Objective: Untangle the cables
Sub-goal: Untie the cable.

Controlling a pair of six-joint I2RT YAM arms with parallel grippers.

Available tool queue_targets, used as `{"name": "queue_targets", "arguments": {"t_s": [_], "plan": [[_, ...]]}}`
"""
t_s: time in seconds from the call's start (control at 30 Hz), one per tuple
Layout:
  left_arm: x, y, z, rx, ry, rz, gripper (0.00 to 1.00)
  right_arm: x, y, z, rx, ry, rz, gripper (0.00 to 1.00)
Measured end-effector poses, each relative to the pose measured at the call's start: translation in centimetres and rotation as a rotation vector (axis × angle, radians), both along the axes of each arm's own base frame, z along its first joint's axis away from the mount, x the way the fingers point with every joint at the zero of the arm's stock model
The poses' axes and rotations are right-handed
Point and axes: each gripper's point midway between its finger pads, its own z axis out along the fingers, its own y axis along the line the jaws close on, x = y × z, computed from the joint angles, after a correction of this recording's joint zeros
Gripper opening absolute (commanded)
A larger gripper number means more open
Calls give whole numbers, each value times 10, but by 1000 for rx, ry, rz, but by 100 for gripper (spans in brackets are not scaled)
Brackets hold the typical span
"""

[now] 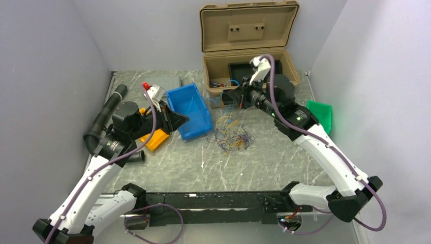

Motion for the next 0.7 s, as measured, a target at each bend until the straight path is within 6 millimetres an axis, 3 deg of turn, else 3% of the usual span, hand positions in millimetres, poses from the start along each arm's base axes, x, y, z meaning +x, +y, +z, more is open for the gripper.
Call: {"name": "queue_targets", "arguments": {"t_s": [0.03,0.1,0.2,0.47,0.7], "plan": [[0,-3,3,-12,-7,-15,19,-1,5,-10,-2,30,20,0],[0,-7,5,-26,-19,-36,55,-3,15,-30,-3,94,62,0],[2,-14,2,-34,-15,-63,71,-7,26,-48,4,164,104,0],[-16,-61,-20,37,-8,-203,74,-15,43,-50,71,224,184,0],[4,-79,-30,73,-33,-184,75,-21,56,-49,132,263,240,0]]}}
